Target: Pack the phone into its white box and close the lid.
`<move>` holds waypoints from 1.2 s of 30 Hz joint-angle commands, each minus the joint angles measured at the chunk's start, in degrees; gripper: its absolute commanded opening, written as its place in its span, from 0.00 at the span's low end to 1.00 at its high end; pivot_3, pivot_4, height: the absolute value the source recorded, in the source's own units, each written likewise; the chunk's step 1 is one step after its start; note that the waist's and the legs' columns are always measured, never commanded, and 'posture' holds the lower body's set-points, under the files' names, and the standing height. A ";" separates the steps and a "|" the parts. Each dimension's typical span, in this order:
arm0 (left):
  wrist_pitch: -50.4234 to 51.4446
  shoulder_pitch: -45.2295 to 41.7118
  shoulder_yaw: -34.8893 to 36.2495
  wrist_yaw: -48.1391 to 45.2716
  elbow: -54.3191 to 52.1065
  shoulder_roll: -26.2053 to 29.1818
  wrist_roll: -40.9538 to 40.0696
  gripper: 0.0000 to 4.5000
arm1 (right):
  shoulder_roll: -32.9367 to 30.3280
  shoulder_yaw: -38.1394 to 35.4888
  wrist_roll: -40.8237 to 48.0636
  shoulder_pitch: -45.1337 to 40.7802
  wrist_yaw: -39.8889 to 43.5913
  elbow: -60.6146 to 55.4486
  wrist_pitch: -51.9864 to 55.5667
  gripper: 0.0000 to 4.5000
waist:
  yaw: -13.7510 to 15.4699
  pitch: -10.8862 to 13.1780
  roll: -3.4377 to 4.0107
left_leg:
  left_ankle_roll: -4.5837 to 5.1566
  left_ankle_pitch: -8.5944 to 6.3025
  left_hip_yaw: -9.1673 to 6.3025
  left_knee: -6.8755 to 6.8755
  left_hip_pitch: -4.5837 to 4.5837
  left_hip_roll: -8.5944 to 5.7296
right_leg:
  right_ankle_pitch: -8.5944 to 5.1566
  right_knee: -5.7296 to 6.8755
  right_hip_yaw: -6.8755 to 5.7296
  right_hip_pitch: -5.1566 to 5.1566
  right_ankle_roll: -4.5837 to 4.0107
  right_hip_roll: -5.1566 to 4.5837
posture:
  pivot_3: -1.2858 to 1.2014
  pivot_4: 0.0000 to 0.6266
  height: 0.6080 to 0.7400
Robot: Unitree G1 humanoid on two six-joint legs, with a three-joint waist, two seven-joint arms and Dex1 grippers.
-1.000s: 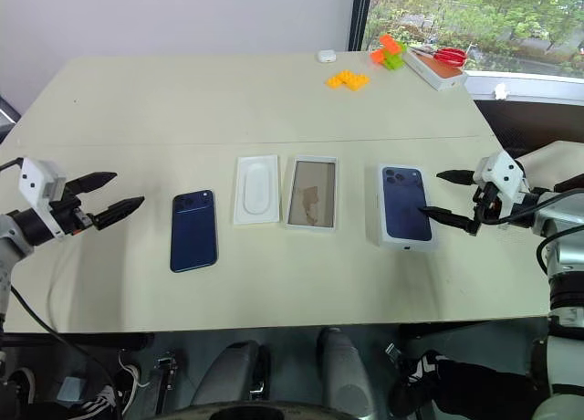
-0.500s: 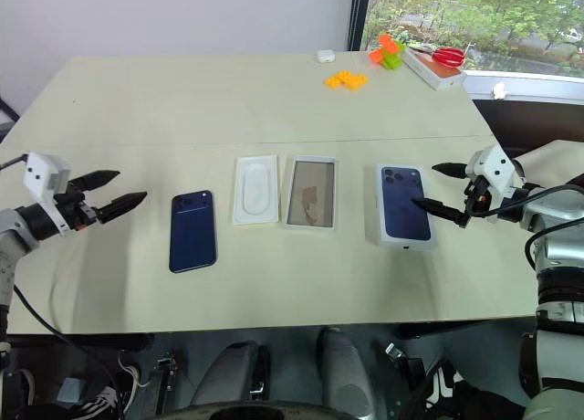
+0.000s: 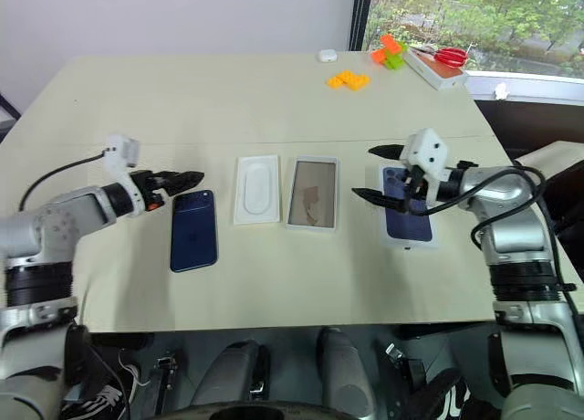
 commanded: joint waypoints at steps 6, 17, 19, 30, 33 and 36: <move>0.70 -2.10 -4.36 7.75 -2.13 -8.95 1.43 0.99 | 0.73 0.03 0.07 -0.61 -1.47 -2.02 -0.52 0.99 | 0.09 0.00 0.00 | -0.01 0.00 -0.01 0.00 -0.02 -0.05 | 0.00 -0.02 0.00 0.00 0.00 -0.05 | 0.52 0.24 1.00; 6.87 -3.49 -1.34 13.07 0.07 -14.94 -1.14 0.99 | 0.51 -0.49 0.02 0.06 -2.19 -2.32 -1.29 0.99 | 0.04 0.00 0.00 | -0.03 0.02 0.00 0.00 0.03 -0.04 | 0.01 -0.01 0.01 0.04 0.00 0.01 | 0.52 0.24 1.00; 7.19 -3.79 -0.78 13.81 0.19 -15.88 -1.31 0.94 | 0.48 -0.48 -0.04 0.11 -2.36 -2.29 -1.46 1.00 | 0.07 0.00 0.00 | -0.03 0.02 0.00 0.00 0.03 -0.04 | 0.01 -0.01 0.01 0.04 0.00 0.01 | 0.52 0.24 1.00; 5.50 -4.51 1.85 16.56 3.18 -17.74 -1.29 0.01 | -0.63 -1.06 -0.62 0.09 -3.00 -0.75 -2.63 1.00 | 0.01 -0.01 0.00 | -0.03 0.02 0.00 0.00 0.05 -0.05 | 0.01 -0.02 0.01 0.07 0.00 0.01 | 0.52 0.24 1.00; 5.83 -4.88 4.97 16.83 3.31 -18.09 -3.32 0.01 | -1.09 -1.17 -0.81 0.49 -3.03 -0.73 -2.82 1.00 | -0.06 -0.01 0.00 | -0.03 0.02 0.01 0.00 0.08 -0.04 | 0.01 -0.02 0.01 0.09 0.00 0.02 | 0.52 0.24 1.00; 7.87 -4.98 7.35 16.61 2.27 -18.14 -5.78 0.01 | -1.52 -1.29 0.04 1.18 -2.31 -1.75 -1.42 1.00 | 0.00 0.00 -0.01 | -0.03 0.02 0.00 -0.01 0.08 -0.03 | 0.00 -0.02 0.01 0.09 0.00 0.05 | 0.52 0.24 1.00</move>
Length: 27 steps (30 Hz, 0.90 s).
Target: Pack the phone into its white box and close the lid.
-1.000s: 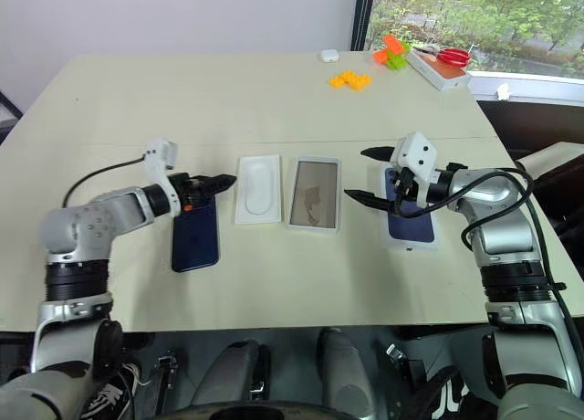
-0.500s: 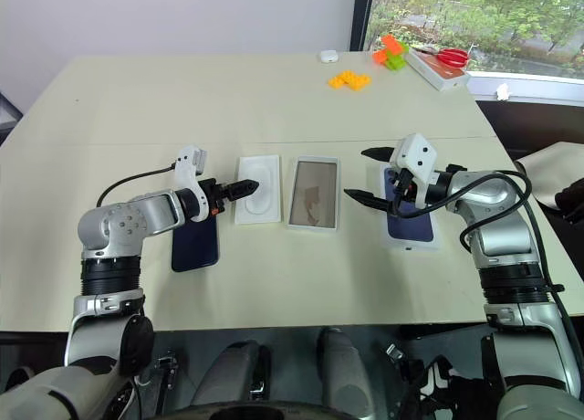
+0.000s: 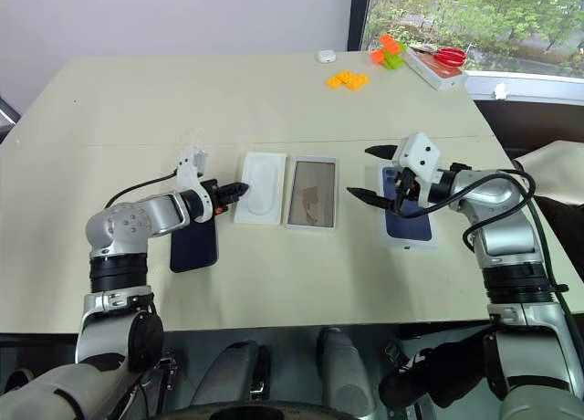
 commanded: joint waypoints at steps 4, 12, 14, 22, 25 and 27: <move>8.87 -4.63 8.99 3.41 -4.55 0.02 -8.93 0.01 | -4.51 -3.50 4.97 3.19 5.43 -4.94 3.76 1.00 | 0.25 0.03 -0.06 | 0.00 0.00 -0.06 0.02 -0.07 -0.03 | 0.00 -0.02 -0.03 0.00 0.01 -0.04 | 0.52 0.24 1.00; 14.08 -6.25 7.59 10.79 -11.01 -7.53 -9.73 0.01 | -6.46 -4.34 6.03 3.59 7.59 -5.41 4.23 1.00 | 0.16 0.04 -0.07 | 0.00 0.00 -0.05 0.02 -0.06 -0.07 | 0.04 -0.13 -0.01 0.08 0.08 -0.06 | 0.52 0.24 1.00; 13.10 -6.28 4.96 13.09 -11.16 -10.59 -7.80 0.01 | -5.99 -3.94 5.74 3.44 7.12 -5.70 4.13 1.00 | 0.17 0.04 -0.07 | -0.02 0.00 -0.05 0.02 -0.05 -0.07 | 0.04 -0.12 -0.01 0.08 0.08 -0.04 | 0.52 0.24 1.00; 10.98 -5.38 -1.44 18.39 -12.40 -15.53 -2.10 0.01 | -5.08 -3.89 4.78 3.60 5.20 -6.29 3.59 1.00 | 0.05 0.04 -0.07 | -0.05 0.02 -0.01 0.01 -0.01 -0.09 | 0.04 -0.12 0.02 0.07 0.08 0.04 | 0.52 0.24 1.00; 10.50 -5.57 -2.56 19.90 -11.93 -16.72 -0.09 0.01 | -4.90 -3.87 4.77 4.07 4.62 -6.89 3.78 1.00 | 0.16 0.04 -0.07 | -0.05 0.02 -0.01 0.01 -0.02 -0.11 | 0.04 -0.13 0.02 0.08 0.08 0.04 | 0.52 0.24 1.00; 9.96 -5.74 -1.89 21.33 -11.50 -18.22 0.71 0.01 | -4.96 -3.70 4.46 4.56 4.42 -7.34 3.50 1.00 | 0.17 0.04 -0.07 | -0.05 0.02 -0.01 0.01 -0.04 -0.11 | 0.03 -0.15 0.02 0.08 0.09 0.03 | 0.52 0.24 1.00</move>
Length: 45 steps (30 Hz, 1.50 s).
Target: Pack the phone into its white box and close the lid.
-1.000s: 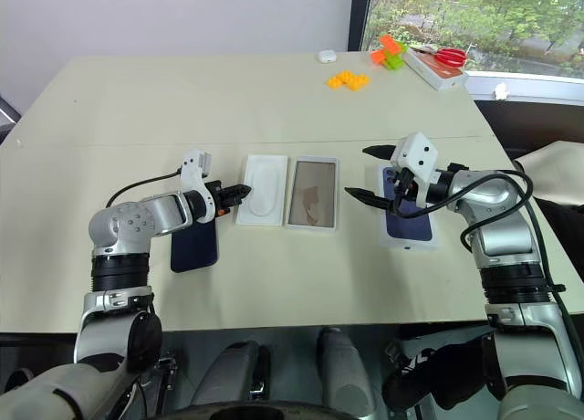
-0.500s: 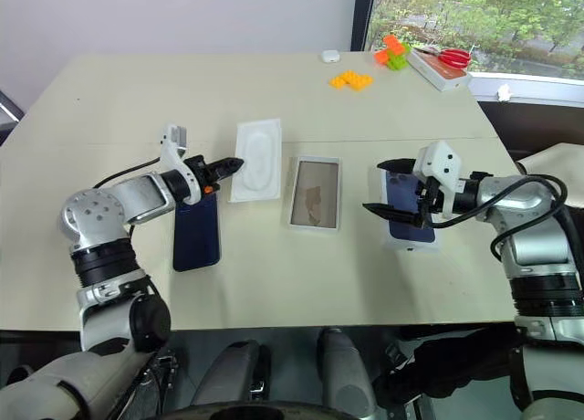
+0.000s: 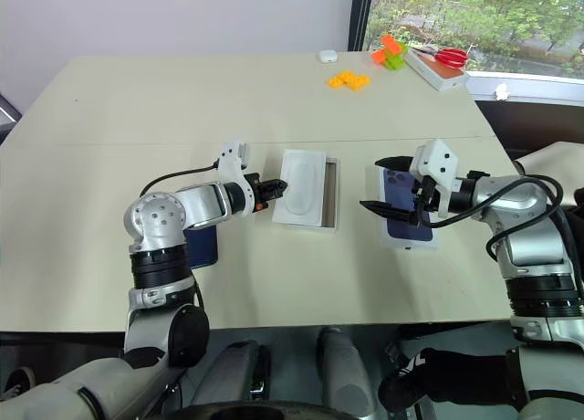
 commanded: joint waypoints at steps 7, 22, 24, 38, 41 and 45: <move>-2.29 -2.23 -0.74 1.50 0.51 -3.48 1.92 0.01 | 0.11 -1.12 0.15 0.38 -1.40 -3.52 -0.51 1.00 | -0.06 0.00 -0.01 | 0.00 0.00 0.01 0.00 -0.02 -0.03 | 0.00 -0.03 0.00 0.00 0.00 0.00 | 0.52 0.24 1.00; -1.87 -4.55 -2.53 0.19 5.13 -2.60 4.23 0.01 | 0.40 -0.95 -0.72 0.28 -2.31 -3.19 -1.39 1.00 | -0.01 0.01 -0.01 | 0.00 0.00 0.02 0.00 -0.02 -0.05 | 0.00 -0.03 -0.01 0.00 0.01 0.03 | 0.52 0.24 1.00; -2.39 -5.22 -2.45 0.16 6.09 -2.39 4.72 0.01 | 0.38 -1.08 -0.72 0.26 -2.43 -3.08 -1.42 1.00 | 0.00 0.01 -0.01 | 0.00 0.00 0.02 0.00 -0.02 -0.05 | 0.00 -0.04 -0.01 0.00 0.01 0.03 | 0.52 0.24 1.00; -5.46 -6.12 -3.55 -0.14 9.40 -2.76 7.20 0.01 | -0.04 -1.73 -0.56 1.69 -2.93 -3.86 -1.64 1.00 | 0.00 0.01 -0.01 | 0.00 0.00 0.01 0.00 -0.01 -0.04 | -0.01 -0.03 0.00 0.00 0.01 0.03 | 0.52 0.24 1.00; -5.79 -5.94 -2.97 0.41 10.19 -3.39 7.33 0.01 | -0.04 -1.63 -0.79 1.76 -3.14 -3.75 -2.03 1.00 | -0.01 0.01 -0.01 | 0.00 0.00 0.02 0.00 -0.01 -0.05 | -0.01 -0.04 0.00 0.01 0.01 0.02 | 0.52 0.24 1.00; -5.81 -5.53 -2.72 1.11 9.59 -4.10 7.26 0.01 | -0.11 -1.70 -0.70 2.06 -3.35 -3.98 -2.09 1.00 | -0.03 0.01 -0.01 | 0.00 0.00 0.01 0.00 -0.01 -0.04 | -0.01 -0.04 0.00 0.01 0.02 0.02 | 0.52 0.24 1.00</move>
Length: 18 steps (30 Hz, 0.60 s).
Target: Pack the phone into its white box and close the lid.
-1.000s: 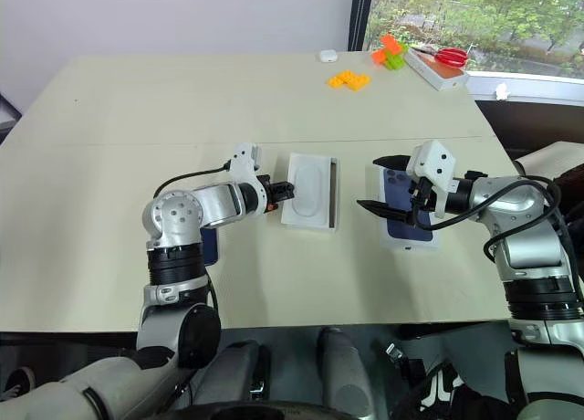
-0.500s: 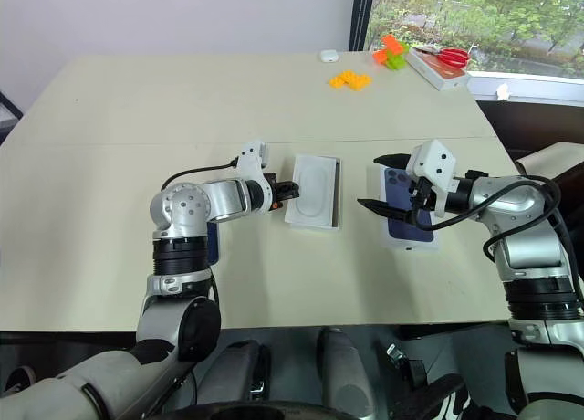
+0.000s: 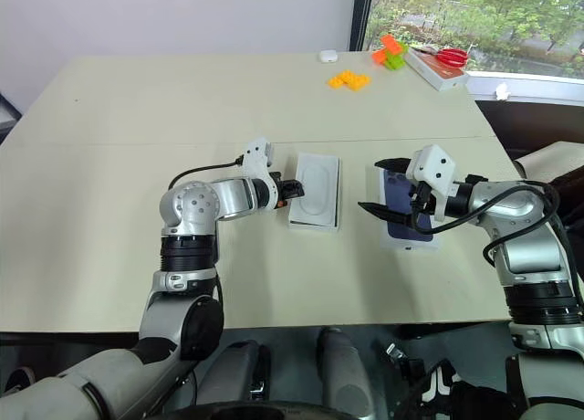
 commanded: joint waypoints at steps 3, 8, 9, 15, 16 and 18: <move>-0.77 -0.44 1.08 0.21 -0.95 -1.21 -0.56 0.15 | -0.48 -1.62 0.28 0.00 -0.30 -2.09 -1.00 1.00 | -0.01 0.00 0.00 | 0.00 0.00 0.00 0.00 0.00 0.00 | 0.00 0.00 0.00 0.00 0.00 0.00 | 0.52 0.24 1.00; 1.06 -0.39 1.24 1.07 -1.72 -1.33 -0.82 0.66 | -0.48 -1.58 0.25 -0.05 -0.37 -2.07 -0.97 1.00 | -0.01 0.00 0.00 | 0.00 0.00 0.01 0.00 0.02 0.00 | 0.00 0.00 0.00 0.02 0.00 0.00 | 0.52 0.24 1.00; 1.84 -0.44 1.21 0.97 -1.90 -1.11 -0.98 0.78 | -0.45 -1.54 0.21 -0.02 -0.41 -2.06 -0.98 1.00 | -0.01 0.00 0.00 | 0.00 0.00 0.01 0.00 0.03 0.00 | 0.00 0.00 0.00 0.03 0.00 0.00 | 0.52 0.24 1.00; 4.88 -2.99 1.36 -1.25 -3.06 1.01 -2.81 0.99 | -0.10 -1.17 0.12 -0.57 -0.45 -1.39 -0.86 1.00 | -0.15 0.00 0.00 | 0.00 0.00 0.02 -0.02 0.19 -0.01 | -0.02 0.00 0.00 0.15 0.03 0.01 | 0.52 0.24 1.00; 4.92 -3.47 1.66 -1.38 -3.02 1.12 -2.90 0.99 | -0.01 -1.10 0.04 -0.76 -0.50 -1.23 -0.94 1.00 | -0.13 0.00 -0.01 | 0.00 0.00 0.02 -0.04 0.21 -0.01 | -0.03 0.00 0.00 0.16 0.04 0.01 | 0.52 0.24 1.00; 5.75 -4.24 2.34 -1.77 -3.36 0.94 -3.53 0.99 | 0.12 -1.03 -0.01 -1.01 -0.54 -1.06 -0.96 1.00 | -0.07 0.01 -0.01 | 0.00 0.00 0.01 -0.04 0.23 0.00 | -0.04 -0.01 0.00 0.19 0.06 0.01 | 0.52 0.24 1.00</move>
